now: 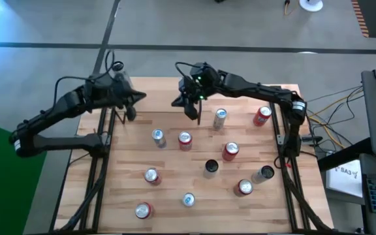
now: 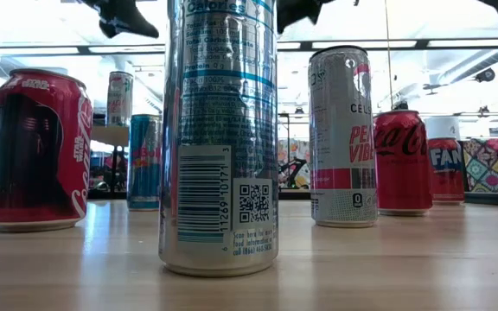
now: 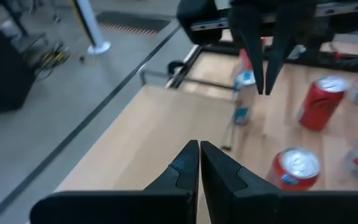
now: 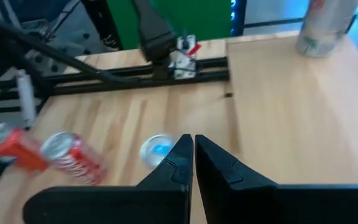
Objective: Place canned beverage on shelf
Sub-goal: Put the red black soda can on the shelf
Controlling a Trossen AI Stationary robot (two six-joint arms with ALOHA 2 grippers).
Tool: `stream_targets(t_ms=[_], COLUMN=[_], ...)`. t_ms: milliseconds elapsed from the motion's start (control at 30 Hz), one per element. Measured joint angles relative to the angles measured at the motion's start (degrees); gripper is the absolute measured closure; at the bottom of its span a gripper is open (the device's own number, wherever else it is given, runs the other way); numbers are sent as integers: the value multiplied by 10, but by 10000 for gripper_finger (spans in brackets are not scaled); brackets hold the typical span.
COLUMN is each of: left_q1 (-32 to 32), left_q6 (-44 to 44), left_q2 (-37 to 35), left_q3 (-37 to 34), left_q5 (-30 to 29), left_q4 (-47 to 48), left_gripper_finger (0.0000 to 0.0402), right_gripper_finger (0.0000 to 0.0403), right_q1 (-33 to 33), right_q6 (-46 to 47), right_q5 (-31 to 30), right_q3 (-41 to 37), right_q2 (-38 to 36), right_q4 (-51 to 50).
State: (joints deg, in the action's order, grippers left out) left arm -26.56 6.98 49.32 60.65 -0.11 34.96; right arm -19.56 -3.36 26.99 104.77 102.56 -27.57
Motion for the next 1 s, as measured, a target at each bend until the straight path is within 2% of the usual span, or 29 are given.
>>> stream_targets(t_ms=[233,433,667,1000], left_q1=[57,72,94,144], left_q6=[15,16,15,13], left_q2=[-2,-7,-9,-14], left_q3=[0,-6,-45,-48], left_q5=[-9,-10,-9,-8], left_q4=[-60,-97,-160,-168], left_gripper_finger=[402,402,402,402], right_gripper_finger=[394,394,394,394], right_q1=[21,42,65,102], right_q6=[62,123,166,282], right_q5=[-1,0,0,-2], right_q3=[0,0,0,0], right_q2=[-42,-61,-76,-78], right_q4=[-99,-192,-322,-504])
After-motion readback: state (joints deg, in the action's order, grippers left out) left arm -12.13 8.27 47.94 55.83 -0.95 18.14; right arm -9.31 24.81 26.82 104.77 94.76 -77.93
